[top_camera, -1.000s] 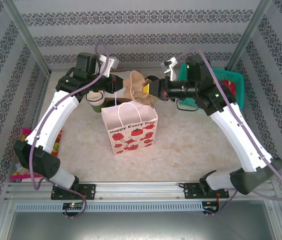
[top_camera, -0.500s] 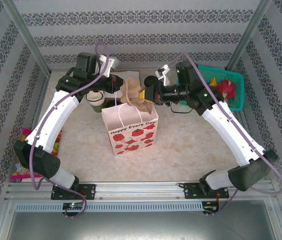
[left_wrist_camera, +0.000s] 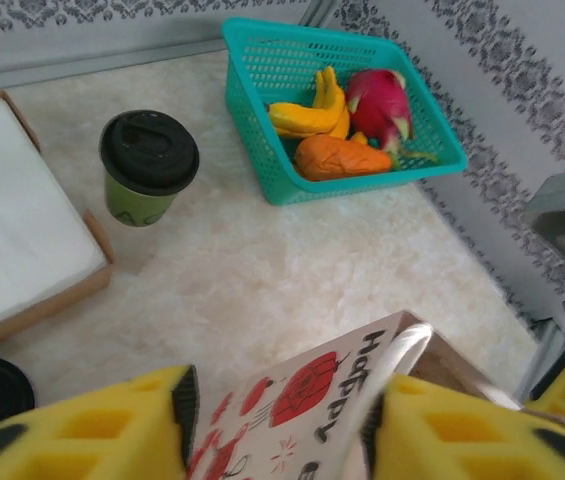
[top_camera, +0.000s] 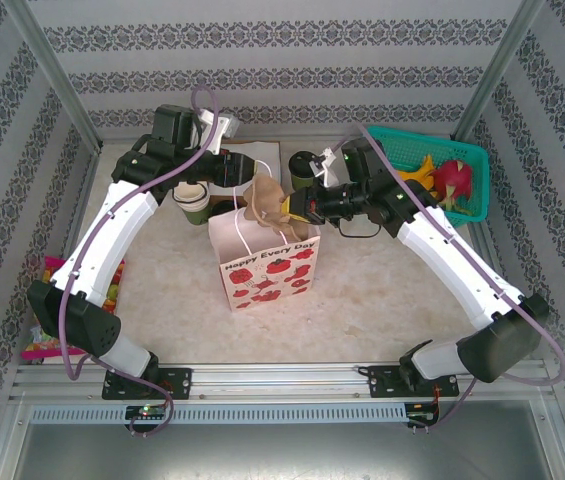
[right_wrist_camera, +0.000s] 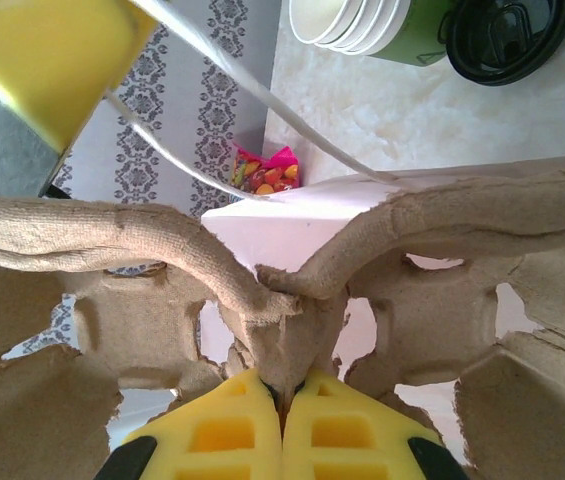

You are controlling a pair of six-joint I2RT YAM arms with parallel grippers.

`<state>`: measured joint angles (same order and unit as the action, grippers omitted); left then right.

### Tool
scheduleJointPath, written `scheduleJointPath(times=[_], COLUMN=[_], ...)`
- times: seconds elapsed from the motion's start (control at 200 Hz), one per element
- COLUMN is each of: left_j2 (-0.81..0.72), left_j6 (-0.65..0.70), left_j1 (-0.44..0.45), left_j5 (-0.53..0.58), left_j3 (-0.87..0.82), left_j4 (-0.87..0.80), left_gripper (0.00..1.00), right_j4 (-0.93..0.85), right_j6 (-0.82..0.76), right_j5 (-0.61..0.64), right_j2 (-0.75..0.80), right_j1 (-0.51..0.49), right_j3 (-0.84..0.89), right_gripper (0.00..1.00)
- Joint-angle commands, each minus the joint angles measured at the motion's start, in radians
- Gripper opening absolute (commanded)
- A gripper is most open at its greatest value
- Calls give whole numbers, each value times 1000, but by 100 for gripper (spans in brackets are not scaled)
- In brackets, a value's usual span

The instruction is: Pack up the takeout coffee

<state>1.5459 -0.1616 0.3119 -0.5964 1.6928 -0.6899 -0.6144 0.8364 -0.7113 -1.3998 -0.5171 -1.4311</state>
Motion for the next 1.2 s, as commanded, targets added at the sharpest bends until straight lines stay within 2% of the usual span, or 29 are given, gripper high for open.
scheduleJointPath(times=[0.0,0.04,0.115,0.205,0.285,0.485,0.599,0.734,0.844,0.959,1.074,1.134,1.194], left_j2=[-86,-115,-172,-250,-318,-477,-491,-449,-411,-359,-339,-355,-382], left_j6=[-2,-1,0,-10,-7,12,-12,-4,-15,14,77,134,179], left_j1=[-12,-14,-17,-17,-16,-16,-12,11,25,39,55,65,70], left_j5=[133,163,177,180,135,-87,-224,-247,-247,-251,-310,-314,-309], left_j3=[-10,-33,-83,-160,-226,-393,-450,-446,-446,-421,-415,-429,-459], left_j4=[-3,-9,-18,-5,8,59,93,100,170,185,171,142,123], left_gripper=[75,81,86,88,88,82,79,74,70,55,27,22,20], right_j4=[23,22,25,24,24,29,36,38,39,44,62,87,121], right_j6=[16,15,17,20,21,25,27,30,33,40,64,87,116], right_j5=[41,45,53,54,56,53,50,52,56,65,79,77,64], right_j2=[28,32,40,45,48,43,40,40,45,53,66,73,79], right_j1=[-12,-12,-12,-11,-11,-11,-11,-11,-12,-12,-11,-8,0], right_j3=[9,9,8,5,6,9,6,3,9,19,36,51,70], right_gripper=[0,0,0,0,0,0,0,0,0,0,0,0,0])
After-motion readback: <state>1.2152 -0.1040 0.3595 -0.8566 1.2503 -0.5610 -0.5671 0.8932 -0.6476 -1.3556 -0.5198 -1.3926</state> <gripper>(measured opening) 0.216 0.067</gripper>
